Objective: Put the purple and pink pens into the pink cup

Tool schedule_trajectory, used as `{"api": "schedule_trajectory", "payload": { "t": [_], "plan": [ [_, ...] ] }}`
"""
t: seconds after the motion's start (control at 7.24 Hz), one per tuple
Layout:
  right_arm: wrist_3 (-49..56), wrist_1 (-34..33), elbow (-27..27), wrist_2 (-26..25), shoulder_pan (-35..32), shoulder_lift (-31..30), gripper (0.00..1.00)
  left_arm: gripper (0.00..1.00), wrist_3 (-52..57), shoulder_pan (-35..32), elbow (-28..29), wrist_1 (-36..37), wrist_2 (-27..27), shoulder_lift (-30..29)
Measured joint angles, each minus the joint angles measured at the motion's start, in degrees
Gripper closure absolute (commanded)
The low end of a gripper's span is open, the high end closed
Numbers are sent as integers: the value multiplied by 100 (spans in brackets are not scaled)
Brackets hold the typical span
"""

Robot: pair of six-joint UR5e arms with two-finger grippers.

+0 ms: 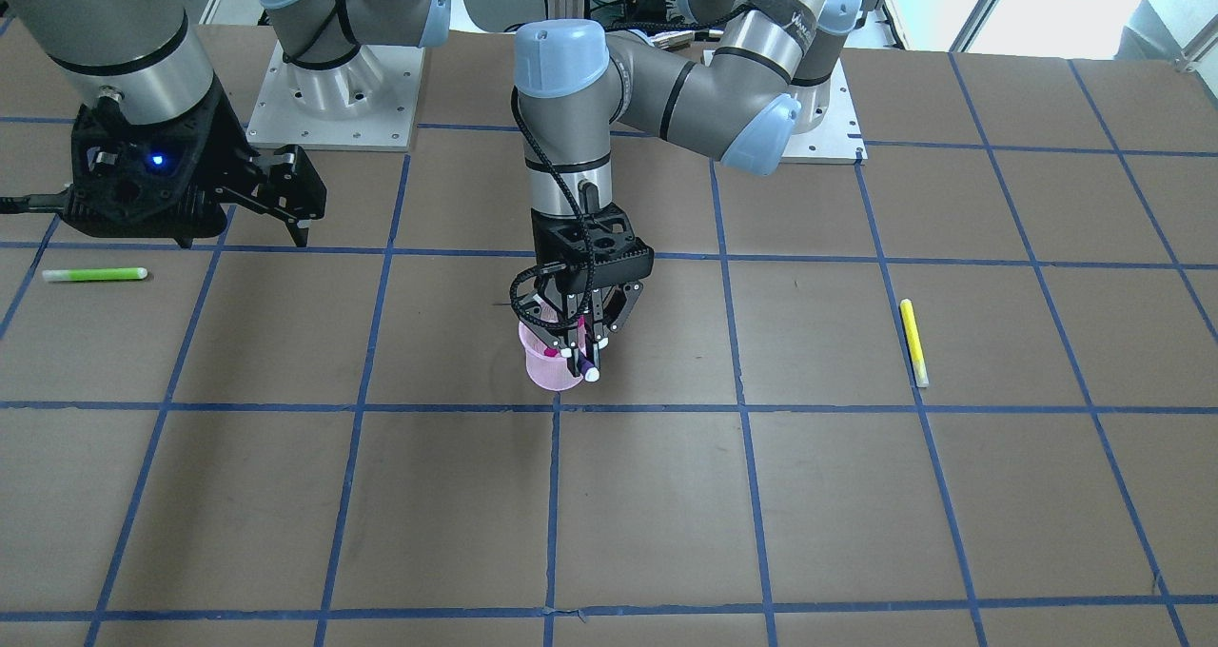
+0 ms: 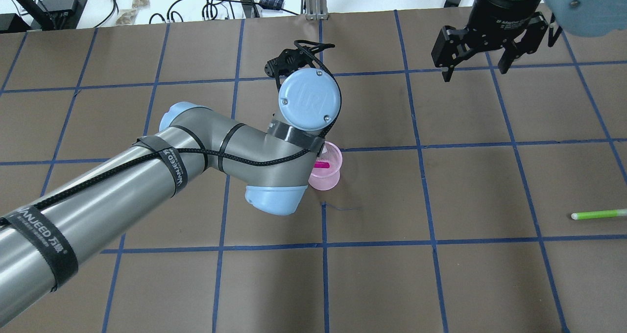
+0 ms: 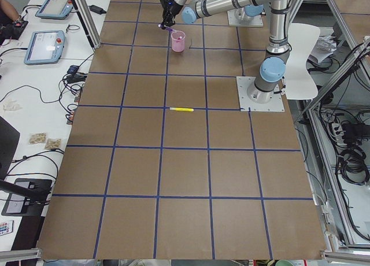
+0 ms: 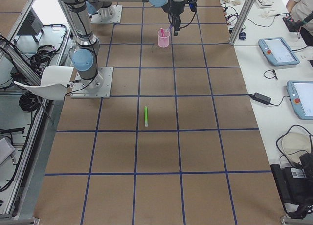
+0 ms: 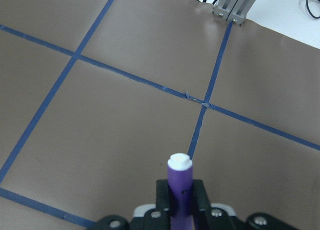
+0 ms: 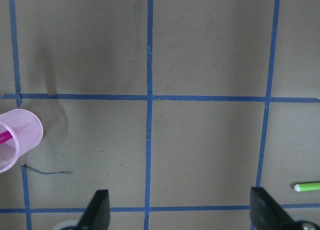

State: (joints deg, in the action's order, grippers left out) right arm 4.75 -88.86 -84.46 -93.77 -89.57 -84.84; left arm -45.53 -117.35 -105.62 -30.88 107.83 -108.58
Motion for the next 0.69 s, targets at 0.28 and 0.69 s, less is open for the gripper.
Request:
{"api": "schedule_trajectory", "payload": {
  "t": [0.28, 0.69],
  "plan": [
    [24, -2, -1, -3, 13, -5, 0, 100, -380, -122, -166, 16, 22, -2],
    [37, -1, -1, -2, 92, -9, 0, 100, -491, -240, -209, 19, 5, -23]
  ]
}}
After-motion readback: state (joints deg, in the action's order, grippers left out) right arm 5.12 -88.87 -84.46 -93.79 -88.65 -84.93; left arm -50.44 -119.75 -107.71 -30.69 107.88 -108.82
